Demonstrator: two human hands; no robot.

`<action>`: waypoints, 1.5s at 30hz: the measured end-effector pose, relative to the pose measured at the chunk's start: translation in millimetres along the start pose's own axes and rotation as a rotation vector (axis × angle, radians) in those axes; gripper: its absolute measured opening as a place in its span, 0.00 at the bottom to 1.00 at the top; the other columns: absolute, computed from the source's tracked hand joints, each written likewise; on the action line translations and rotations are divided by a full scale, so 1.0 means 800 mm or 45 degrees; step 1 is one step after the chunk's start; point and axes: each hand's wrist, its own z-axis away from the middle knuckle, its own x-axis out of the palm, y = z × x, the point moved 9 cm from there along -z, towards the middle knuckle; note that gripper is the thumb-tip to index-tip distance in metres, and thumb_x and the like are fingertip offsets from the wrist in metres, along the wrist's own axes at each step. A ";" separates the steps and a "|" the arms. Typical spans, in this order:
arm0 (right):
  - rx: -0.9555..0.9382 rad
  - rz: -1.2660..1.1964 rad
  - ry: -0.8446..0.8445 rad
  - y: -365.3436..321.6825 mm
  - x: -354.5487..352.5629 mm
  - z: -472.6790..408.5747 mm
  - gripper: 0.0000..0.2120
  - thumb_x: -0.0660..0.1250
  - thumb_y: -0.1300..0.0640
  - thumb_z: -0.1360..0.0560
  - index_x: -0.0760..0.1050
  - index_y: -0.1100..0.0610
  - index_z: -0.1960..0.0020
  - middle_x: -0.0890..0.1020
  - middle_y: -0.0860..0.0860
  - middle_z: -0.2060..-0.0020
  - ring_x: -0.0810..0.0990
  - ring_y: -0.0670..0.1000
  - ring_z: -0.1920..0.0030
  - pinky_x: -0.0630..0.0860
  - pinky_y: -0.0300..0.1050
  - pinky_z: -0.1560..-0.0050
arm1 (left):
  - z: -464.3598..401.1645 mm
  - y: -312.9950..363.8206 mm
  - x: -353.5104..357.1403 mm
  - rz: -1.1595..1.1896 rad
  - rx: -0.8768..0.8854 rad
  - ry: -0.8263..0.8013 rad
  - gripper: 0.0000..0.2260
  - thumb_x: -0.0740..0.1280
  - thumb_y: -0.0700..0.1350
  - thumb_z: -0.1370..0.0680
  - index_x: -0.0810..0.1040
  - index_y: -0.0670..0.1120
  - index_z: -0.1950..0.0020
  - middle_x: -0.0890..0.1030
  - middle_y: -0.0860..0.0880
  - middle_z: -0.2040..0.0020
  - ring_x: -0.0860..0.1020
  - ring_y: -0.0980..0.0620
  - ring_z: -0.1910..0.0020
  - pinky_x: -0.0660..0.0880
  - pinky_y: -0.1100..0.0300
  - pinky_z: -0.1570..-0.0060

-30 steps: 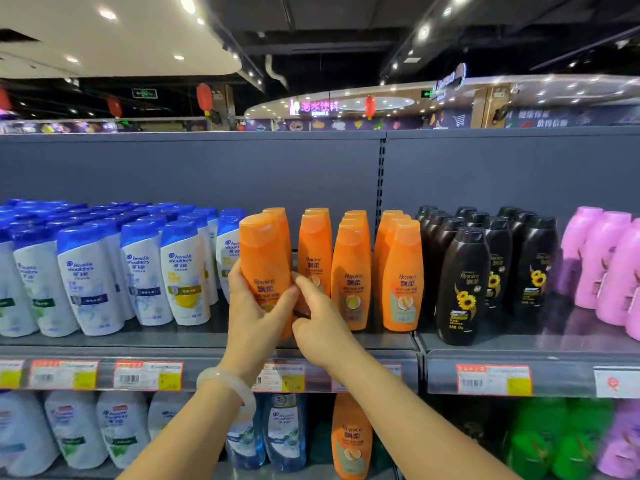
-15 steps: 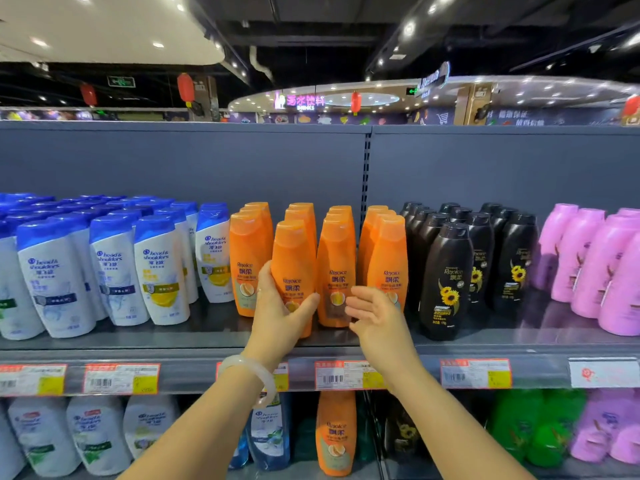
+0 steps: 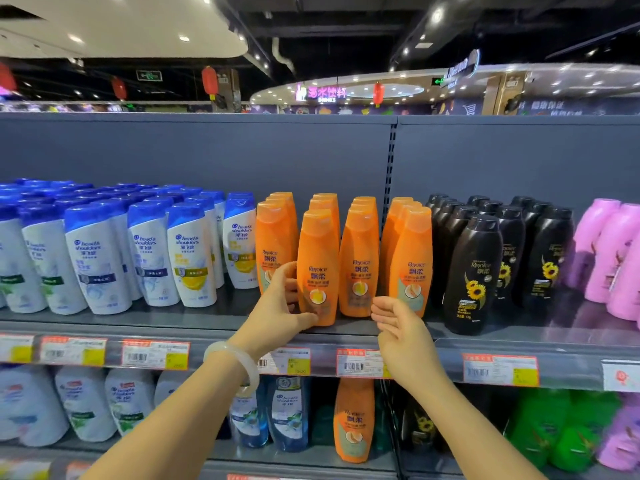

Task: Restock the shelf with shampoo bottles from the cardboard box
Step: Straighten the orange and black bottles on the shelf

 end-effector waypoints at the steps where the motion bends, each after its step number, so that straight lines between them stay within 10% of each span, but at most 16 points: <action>1: 0.000 0.000 -0.007 -0.001 0.001 -0.001 0.26 0.55 0.76 0.28 0.68 0.57 0.34 0.74 0.53 0.38 0.73 0.44 0.41 0.68 0.37 0.37 | 0.000 0.000 0.000 0.014 -0.006 0.001 0.31 0.72 0.38 0.30 0.61 0.54 0.33 0.74 0.53 0.44 0.76 0.53 0.43 0.74 0.60 0.45; 9: 0.030 -0.014 -0.063 -0.003 0.003 -0.003 0.27 0.56 0.72 0.26 0.63 0.56 0.29 0.70 0.54 0.32 0.70 0.50 0.32 0.66 0.39 0.34 | -0.002 0.007 0.016 0.085 0.000 -0.065 0.17 0.69 0.42 0.26 0.69 0.54 0.40 0.79 0.50 0.45 0.80 0.55 0.48 0.78 0.60 0.49; 21: 0.073 0.033 -0.045 0.002 0.008 -0.004 0.29 0.60 0.64 0.25 0.58 0.50 0.27 0.71 0.50 0.32 0.71 0.53 0.33 0.70 0.55 0.33 | 0.008 0.035 0.059 -0.171 0.220 0.000 0.21 0.67 0.43 0.24 0.66 0.59 0.35 0.74 0.61 0.43 0.71 0.68 0.44 0.70 0.67 0.42; 45: 0.121 0.100 -0.093 -0.002 0.017 -0.015 0.30 0.60 0.62 0.24 0.55 0.50 0.26 0.70 0.50 0.32 0.71 0.54 0.34 0.71 0.53 0.34 | -0.004 0.017 0.084 -0.163 0.083 -0.221 0.27 0.63 0.42 0.22 0.55 0.49 0.26 0.74 0.51 0.34 0.72 0.53 0.35 0.69 0.57 0.34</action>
